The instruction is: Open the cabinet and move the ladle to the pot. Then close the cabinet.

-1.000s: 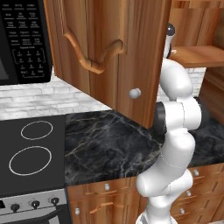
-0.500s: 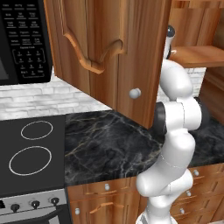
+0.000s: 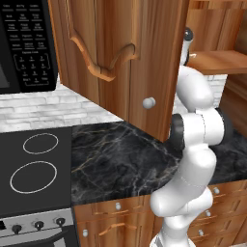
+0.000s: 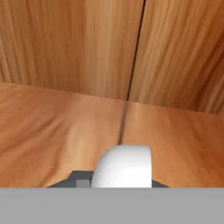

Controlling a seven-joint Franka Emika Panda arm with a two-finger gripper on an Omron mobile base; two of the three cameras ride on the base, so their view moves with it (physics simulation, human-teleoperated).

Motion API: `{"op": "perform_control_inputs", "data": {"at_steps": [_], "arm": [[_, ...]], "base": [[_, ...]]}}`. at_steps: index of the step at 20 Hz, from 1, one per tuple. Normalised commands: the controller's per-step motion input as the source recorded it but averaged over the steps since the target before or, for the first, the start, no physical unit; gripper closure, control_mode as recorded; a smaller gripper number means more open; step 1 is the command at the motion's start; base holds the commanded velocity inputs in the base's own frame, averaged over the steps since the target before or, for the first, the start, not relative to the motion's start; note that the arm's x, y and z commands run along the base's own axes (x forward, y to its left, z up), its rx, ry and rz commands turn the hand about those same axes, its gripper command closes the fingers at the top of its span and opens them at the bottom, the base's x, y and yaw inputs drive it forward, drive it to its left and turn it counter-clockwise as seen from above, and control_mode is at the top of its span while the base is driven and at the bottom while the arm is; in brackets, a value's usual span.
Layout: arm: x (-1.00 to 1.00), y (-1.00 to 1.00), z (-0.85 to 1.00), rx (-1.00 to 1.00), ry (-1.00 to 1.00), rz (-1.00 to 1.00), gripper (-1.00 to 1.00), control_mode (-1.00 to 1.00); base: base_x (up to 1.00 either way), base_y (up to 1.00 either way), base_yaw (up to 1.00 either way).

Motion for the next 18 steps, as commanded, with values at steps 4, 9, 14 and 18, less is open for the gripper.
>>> {"op": "perform_control_inputs", "data": {"at_steps": [4, 9, 14, 18], "arm": [[-0.60, -0.10, 0.00, 0.00, -0.11, 0.00, 1.00, -1.00], [-0.78, -0.09, 0.16, 0.00, -0.09, 0.00, 1.00, -1.00], [-0.89, -0.01, 0.33, 0.00, 0.00, 0.00, 1.00, -1.00], [-0.92, -0.01, 0.39, 0.00, 0.01, 0.00, 1.00, -1.00]], "base": [[0.00, 0.00, 0.00], [0.00, 0.00, 0.00], [0.00, 0.00, 0.00], [0.00, 0.00, 0.00]]}}
